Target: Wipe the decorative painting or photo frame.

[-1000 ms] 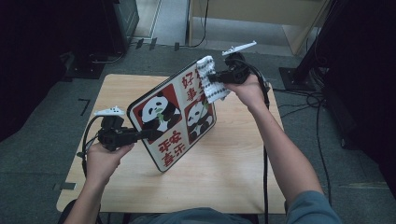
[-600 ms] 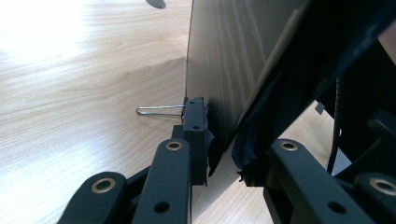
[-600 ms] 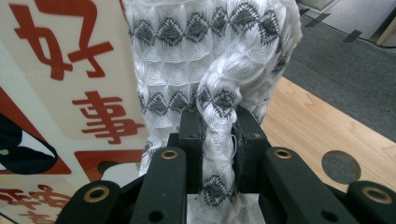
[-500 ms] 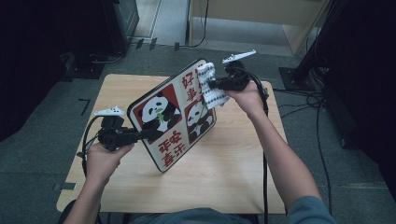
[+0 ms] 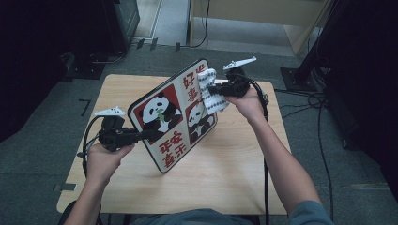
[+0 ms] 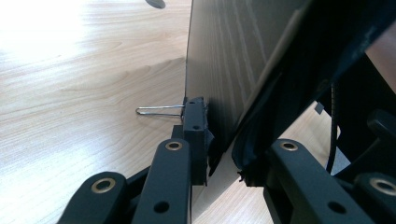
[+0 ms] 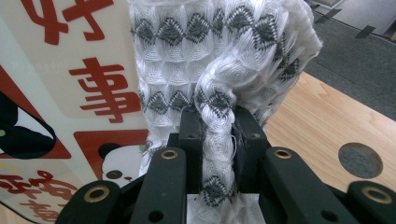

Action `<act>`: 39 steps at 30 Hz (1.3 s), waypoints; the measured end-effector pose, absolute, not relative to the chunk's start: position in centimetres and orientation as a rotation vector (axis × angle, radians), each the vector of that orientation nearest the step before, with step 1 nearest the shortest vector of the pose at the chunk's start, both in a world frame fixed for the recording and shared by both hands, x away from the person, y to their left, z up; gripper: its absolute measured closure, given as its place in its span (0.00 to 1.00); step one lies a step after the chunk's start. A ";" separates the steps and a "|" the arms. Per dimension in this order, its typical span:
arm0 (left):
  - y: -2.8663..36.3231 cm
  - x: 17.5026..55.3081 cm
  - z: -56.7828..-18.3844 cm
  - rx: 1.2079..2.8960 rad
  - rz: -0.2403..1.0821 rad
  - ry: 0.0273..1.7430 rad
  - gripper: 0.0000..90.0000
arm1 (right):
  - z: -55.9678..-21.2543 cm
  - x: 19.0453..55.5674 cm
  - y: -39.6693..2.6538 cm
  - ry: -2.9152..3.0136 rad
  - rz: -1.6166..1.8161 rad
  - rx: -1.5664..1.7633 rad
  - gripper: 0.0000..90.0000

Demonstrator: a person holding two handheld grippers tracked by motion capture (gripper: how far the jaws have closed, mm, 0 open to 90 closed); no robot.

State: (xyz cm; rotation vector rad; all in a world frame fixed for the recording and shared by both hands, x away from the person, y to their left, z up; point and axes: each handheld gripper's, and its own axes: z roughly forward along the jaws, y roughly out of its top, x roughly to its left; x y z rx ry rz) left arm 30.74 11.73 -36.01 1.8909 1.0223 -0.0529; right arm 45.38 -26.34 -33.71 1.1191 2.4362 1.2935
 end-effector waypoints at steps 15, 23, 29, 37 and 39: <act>11.7 30.7 -36.0 1.893 -0.055 1.019 0.85 | -35.6 45.2 -26.7 2.446 1.352 1.114 0.86; 11.8 30.8 -36.0 1.895 -0.056 1.011 0.85 | -36.4 45.0 -27.0 2.453 1.366 1.112 0.86; 11.8 30.8 -36.1 1.891 -0.058 1.007 0.85 | -36.8 44.9 -27.2 2.449 1.397 1.109 0.86; 11.9 30.8 -36.1 1.895 -0.062 1.004 0.85 | -37.7 44.8 -27.4 2.454 1.422 1.117 0.86; 11.9 30.8 -36.1 1.893 -0.062 1.004 0.85 | -37.9 44.7 -27.4 2.448 1.433 1.115 0.86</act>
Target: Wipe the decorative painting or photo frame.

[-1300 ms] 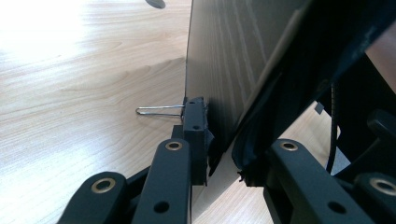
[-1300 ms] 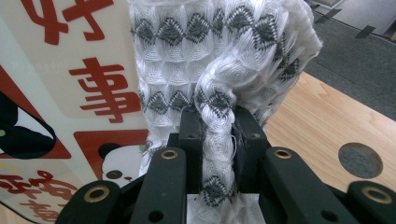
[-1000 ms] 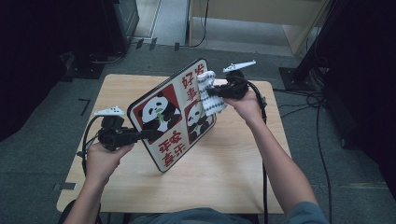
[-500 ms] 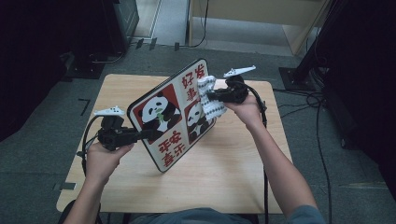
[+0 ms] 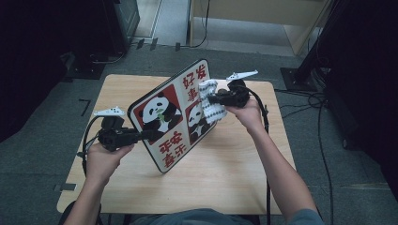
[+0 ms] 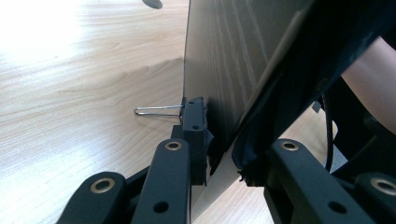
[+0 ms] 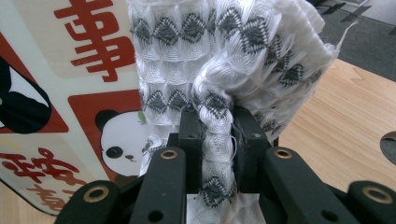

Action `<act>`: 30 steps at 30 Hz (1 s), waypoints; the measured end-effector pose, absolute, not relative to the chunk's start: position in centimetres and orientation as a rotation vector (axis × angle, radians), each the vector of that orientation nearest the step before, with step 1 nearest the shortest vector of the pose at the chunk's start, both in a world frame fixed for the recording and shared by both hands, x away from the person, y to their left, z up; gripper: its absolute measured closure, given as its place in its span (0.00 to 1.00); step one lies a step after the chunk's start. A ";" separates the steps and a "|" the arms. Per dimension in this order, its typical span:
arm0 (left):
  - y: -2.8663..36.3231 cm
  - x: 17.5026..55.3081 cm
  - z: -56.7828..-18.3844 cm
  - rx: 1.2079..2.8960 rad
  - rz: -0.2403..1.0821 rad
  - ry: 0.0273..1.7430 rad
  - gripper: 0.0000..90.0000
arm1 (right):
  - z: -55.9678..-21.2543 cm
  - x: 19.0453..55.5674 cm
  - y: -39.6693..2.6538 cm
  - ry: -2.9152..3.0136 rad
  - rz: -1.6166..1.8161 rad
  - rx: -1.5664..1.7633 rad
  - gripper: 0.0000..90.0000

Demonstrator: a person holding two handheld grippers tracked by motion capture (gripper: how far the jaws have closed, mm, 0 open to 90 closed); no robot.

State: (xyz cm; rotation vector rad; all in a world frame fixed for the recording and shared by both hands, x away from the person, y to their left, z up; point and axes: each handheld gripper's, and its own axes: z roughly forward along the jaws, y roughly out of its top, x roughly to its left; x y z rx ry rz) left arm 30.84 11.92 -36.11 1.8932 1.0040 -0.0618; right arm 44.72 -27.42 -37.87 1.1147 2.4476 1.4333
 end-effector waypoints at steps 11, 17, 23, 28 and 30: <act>12.0 30.9 -36.1 1.893 -0.062 1.002 0.85 | -39.4 44.6 -28.0 2.477 1.409 1.146 0.86; 12.0 30.9 -36.2 1.890 -0.065 1.000 0.85 | -40.1 44.5 -28.0 2.484 1.401 1.162 0.86; 12.0 30.9 -36.2 1.892 -0.065 1.000 0.85 | -40.6 44.4 -28.1 2.491 1.392 1.174 0.86; 12.0 30.9 -36.2 1.891 -0.066 1.000 0.85 | -41.2 44.3 -28.1 2.511 1.362 1.179 0.86; 12.0 30.9 -36.1 1.893 -0.066 1.000 0.85 | -41.4 44.3 -28.2 2.515 1.356 1.186 0.86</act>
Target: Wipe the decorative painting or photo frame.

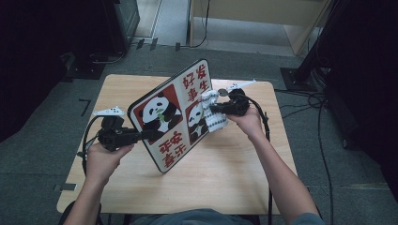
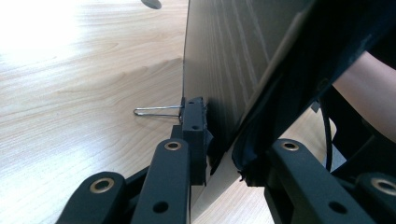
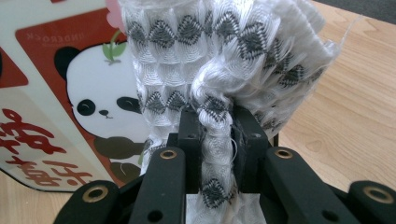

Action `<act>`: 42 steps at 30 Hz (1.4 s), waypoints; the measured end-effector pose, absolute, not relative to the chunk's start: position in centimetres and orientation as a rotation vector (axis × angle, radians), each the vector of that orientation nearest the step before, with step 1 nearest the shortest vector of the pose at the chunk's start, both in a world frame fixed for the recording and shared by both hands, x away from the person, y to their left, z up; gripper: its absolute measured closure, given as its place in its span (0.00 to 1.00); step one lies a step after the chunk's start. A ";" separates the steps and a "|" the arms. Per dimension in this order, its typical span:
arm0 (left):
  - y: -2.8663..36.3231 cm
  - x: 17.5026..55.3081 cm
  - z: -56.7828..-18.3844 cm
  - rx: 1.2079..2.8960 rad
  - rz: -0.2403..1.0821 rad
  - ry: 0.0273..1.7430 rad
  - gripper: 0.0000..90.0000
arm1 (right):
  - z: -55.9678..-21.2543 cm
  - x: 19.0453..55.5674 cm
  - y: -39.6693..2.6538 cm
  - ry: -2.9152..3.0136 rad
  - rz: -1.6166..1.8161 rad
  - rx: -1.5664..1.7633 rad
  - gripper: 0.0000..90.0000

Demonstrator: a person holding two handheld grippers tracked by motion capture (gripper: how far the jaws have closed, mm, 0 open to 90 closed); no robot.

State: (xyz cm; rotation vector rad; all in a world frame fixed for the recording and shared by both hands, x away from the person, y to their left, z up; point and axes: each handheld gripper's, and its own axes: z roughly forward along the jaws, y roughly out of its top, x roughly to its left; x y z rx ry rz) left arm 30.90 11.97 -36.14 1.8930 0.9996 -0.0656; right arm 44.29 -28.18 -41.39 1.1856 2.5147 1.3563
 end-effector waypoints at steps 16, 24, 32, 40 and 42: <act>12.0 30.9 -36.2 1.893 -0.067 0.996 0.85 | -44.0 43.8 -28.3 2.553 1.283 1.239 0.86; 11.9 30.9 -36.2 1.893 -0.069 0.993 0.84 | -45.4 43.8 -28.3 2.571 1.239 1.273 0.86; 11.9 30.9 -36.2 1.893 -0.073 0.991 0.84 | -46.6 43.6 -28.4 2.583 1.222 1.313 0.86; 11.9 30.8 -36.2 1.890 -0.073 0.989 0.84 | -47.6 43.5 -28.6 2.602 1.198 1.355 0.86; 11.9 30.8 -36.2 1.891 -0.074 0.987 0.84 | -47.8 43.5 -28.6 2.601 1.194 1.359 0.86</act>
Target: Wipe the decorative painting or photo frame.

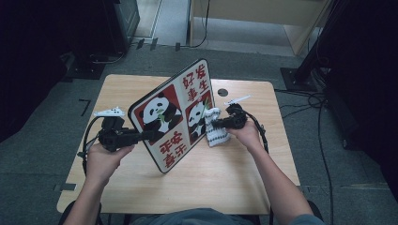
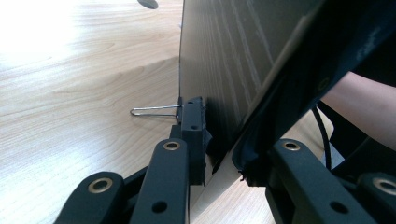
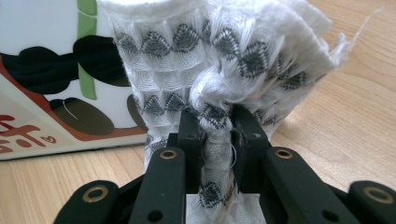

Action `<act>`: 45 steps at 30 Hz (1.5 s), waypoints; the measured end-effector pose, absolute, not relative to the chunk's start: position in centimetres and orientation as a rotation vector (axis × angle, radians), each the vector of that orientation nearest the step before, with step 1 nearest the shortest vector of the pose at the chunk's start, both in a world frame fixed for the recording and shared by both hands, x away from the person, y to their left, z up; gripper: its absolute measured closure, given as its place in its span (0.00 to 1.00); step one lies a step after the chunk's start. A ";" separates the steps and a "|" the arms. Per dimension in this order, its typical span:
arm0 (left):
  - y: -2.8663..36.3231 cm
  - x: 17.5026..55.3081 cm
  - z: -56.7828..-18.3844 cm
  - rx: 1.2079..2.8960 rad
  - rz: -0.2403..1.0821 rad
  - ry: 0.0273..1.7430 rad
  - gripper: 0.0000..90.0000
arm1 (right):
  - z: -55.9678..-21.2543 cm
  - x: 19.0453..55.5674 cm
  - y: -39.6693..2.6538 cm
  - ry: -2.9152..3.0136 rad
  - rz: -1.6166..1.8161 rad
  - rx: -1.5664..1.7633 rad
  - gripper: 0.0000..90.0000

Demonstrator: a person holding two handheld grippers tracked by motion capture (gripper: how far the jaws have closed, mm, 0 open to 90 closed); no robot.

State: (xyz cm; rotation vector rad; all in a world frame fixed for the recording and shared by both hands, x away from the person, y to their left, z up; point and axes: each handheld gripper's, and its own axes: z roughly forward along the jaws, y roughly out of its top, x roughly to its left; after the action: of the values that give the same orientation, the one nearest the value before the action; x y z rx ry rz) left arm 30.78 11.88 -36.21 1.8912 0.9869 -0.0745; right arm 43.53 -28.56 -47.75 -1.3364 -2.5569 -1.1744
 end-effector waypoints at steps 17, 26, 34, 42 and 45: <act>11.9 30.8 -36.3 1.878 -0.074 0.993 0.84 | -44.6 43.3 -28.7 -2.534 -1.321 -1.312 0.86; 11.9 30.7 -36.3 1.876 -0.076 0.995 0.84 | -41.0 42.6 -27.3 -2.609 -1.356 -1.238 0.86; 11.9 30.9 -36.3 1.870 -0.083 0.999 0.84 | -38.1 42.4 -26.7 -2.627 -1.431 -1.182 0.86; 11.9 30.9 -36.3 1.879 -0.083 0.996 0.84 | -34.9 43.0 -26.3 -2.626 -1.472 -1.117 0.86; 11.9 30.9 -36.3 1.877 -0.083 0.997 0.84 | -33.5 43.4 -26.2 -2.618 -1.503 -1.078 0.86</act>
State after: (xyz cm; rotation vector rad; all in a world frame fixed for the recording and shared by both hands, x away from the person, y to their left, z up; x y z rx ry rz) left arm 30.88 11.95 -36.29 1.8774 0.9968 -0.0833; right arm 43.36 -26.15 -33.47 -1.0780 -2.6178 -1.5034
